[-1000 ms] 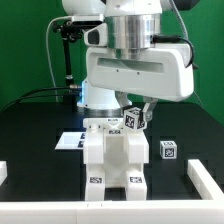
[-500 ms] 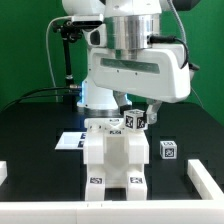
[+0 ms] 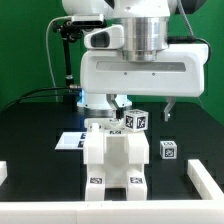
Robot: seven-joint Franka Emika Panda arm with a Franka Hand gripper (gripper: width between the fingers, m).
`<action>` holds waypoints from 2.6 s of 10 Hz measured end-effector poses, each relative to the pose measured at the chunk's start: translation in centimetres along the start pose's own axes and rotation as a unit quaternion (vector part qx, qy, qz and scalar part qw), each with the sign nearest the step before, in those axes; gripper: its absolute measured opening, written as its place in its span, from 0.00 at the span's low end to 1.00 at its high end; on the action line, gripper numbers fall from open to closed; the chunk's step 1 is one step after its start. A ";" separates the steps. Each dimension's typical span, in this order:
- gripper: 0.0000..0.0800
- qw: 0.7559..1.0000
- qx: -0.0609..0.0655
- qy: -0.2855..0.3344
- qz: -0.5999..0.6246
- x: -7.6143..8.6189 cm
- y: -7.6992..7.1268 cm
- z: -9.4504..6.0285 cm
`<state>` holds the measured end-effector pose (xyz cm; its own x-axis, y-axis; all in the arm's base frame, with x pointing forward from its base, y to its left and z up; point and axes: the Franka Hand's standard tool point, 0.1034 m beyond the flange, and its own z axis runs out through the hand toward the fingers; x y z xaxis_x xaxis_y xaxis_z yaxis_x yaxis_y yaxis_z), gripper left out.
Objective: Assemble chair
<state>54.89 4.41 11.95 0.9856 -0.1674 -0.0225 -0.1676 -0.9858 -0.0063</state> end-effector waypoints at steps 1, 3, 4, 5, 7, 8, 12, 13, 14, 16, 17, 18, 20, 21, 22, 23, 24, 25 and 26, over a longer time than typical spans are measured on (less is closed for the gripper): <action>0.81 1.000 0.000 0.000 -0.030 0.1 0.2 0.1; 0.81 0.994 -0.003 0.000 -0.110 0.1 0.2 0.0; 0.81 0.976 -0.018 0.014 -0.215 0.8 0.1 -0.3; 0.81 0.966 -0.022 0.034 -0.254 1.0 0.0 -0.1; 0.81 0.972 -0.020 0.033 -0.230 0.9 0.0 0.1; 0.67 0.979 -0.019 0.034 -0.202 0.8 0.0 0.1; 0.36 0.997 -0.011 0.035 -0.072 0.8 0.0 0.1; 0.36 0.999 -0.009 0.037 -0.034 0.9 0.1 0.1; 0.36 0.999 -0.007 0.037 0.006 1.0 0.3 0.1; 0.36 0.990 0.009 0.031 0.139 1.1 0.6 0.2; 0.36 0.980 0.014 0.024 0.196 1.0 0.6 0.2; 0.36 0.980 0.014 0.025 0.195 1.0 0.5 0.2; 0.40 0.983 0.014 0.024 0.180 1.0 0.5 0.2; 0.57 0.984 0.014 0.024 0.174 1.0 0.5 0.2; 0.74 0.997 0.009 0.021 0.070 0.8 0.5 0.3; 0.74 1.000 0.005 0.016 -0.014 0.5 0.2 0.5; 0.79 0.997 0.003 0.014 -0.073 0.1 -0.2 0.6; 0.79 0.992 0.001 0.014 -0.127 0.0 -0.2 0.6; 0.81 0.989 0.001 0.013 -0.150 0.0 -0.1 0.7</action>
Offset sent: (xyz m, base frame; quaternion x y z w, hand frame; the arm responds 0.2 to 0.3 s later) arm 0.0151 -0.0017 0.0141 -0.0604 0.0471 -0.3691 0.9262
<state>54.91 4.50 11.27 0.9913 0.1314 0.0073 0.1315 -0.9913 -0.0103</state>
